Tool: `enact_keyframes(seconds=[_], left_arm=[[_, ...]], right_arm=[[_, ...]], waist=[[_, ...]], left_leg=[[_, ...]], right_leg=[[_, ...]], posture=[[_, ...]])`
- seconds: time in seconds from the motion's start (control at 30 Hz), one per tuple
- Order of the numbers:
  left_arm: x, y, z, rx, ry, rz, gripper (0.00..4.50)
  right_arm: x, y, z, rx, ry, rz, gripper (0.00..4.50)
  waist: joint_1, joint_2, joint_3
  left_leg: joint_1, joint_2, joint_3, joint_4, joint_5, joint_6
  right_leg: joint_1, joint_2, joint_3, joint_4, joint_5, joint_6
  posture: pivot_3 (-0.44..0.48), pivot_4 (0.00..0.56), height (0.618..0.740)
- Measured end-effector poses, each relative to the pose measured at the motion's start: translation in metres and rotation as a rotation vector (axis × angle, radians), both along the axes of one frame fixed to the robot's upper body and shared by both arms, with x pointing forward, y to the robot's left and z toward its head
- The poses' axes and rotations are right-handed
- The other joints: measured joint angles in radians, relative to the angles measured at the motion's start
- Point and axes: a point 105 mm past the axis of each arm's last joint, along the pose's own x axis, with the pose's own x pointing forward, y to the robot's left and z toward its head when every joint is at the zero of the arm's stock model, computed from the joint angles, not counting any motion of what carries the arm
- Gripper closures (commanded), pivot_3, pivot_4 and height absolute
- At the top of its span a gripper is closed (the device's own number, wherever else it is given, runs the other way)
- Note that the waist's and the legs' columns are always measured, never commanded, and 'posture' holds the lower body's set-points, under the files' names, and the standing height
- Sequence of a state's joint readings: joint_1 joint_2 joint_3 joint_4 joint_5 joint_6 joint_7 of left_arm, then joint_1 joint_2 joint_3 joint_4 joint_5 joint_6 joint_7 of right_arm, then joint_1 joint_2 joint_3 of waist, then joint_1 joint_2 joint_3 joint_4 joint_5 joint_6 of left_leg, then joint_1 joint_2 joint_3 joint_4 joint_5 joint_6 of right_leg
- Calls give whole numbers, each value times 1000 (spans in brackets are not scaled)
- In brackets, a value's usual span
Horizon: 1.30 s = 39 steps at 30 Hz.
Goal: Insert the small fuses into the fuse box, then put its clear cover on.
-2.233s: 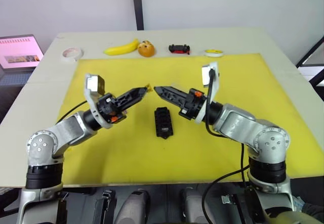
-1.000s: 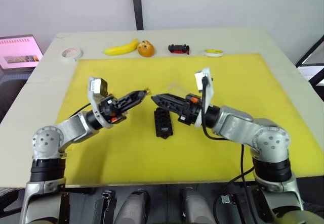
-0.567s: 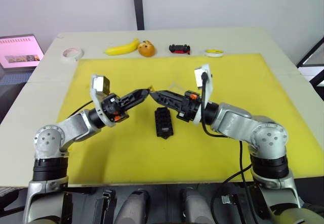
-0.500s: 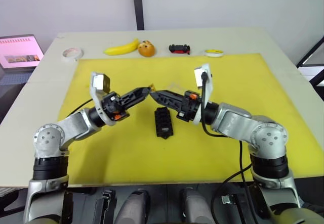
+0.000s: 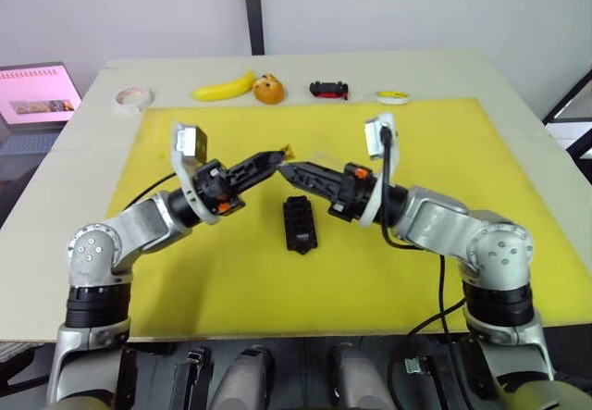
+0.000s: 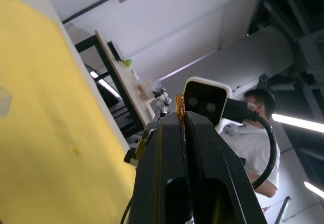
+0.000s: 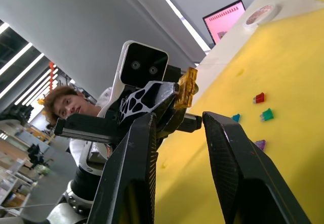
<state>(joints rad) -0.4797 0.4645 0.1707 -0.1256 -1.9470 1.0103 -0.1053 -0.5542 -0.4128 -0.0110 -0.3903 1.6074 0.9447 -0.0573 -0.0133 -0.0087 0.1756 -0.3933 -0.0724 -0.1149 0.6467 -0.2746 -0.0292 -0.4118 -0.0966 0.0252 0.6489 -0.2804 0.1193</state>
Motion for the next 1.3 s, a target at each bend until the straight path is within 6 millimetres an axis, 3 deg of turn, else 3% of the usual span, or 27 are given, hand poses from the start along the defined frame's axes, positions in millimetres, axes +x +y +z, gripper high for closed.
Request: enact_keyframes(seconds=[0.23,0.6,1.3], left_arm=[[2,-5,3,-3,7,13,4500],[1,-7,4,20,0,10,4500],[-1,-4,-1,22,8,0,4500]], right_arm=[[0,-4,0,3,9,-8,2977],[-2,-28,7,22,16,-28,2977],[1,-19,17,61,0,-26,2977]], waist=[[0,0,0],[-1,0,0],[0,0,0]], left_leg=[[0,0,0,0,0,0],[0,0,0,1,0,0],[0,0,0,1,0,0]], right_leg=[[0,0,0,0,0,0],[1,1,0,0,0,0],[1,1,0,-1,0,0]], posture=[[0,150,740],[0,150,740],[0,150,740]])
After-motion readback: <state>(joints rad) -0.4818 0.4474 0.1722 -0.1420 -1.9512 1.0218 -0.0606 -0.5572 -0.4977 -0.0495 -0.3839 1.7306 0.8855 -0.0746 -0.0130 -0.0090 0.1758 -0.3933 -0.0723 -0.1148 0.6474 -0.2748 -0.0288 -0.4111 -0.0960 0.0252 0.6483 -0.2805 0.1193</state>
